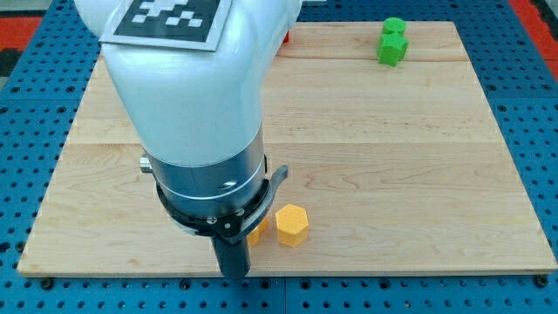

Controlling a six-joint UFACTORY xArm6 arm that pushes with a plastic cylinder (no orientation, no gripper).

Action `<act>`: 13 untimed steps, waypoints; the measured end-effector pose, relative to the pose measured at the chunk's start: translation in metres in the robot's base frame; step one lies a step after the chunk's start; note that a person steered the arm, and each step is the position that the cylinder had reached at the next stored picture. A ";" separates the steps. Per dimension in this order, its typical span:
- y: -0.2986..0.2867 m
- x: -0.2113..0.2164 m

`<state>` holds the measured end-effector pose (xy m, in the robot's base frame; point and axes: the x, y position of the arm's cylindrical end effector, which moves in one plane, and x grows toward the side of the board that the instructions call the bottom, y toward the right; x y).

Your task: Push the yellow blocks upwards

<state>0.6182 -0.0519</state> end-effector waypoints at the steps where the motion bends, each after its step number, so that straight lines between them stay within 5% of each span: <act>1: 0.000 0.000; 3: -0.006 -0.002; 5: 0.089 -0.018; 6: 0.089 -0.035; 7: 0.033 -0.069; 9: 0.067 -0.023; 10: -0.014 -0.016; 11: -0.026 -0.029; 13: 0.055 -0.109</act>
<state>0.5093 0.0033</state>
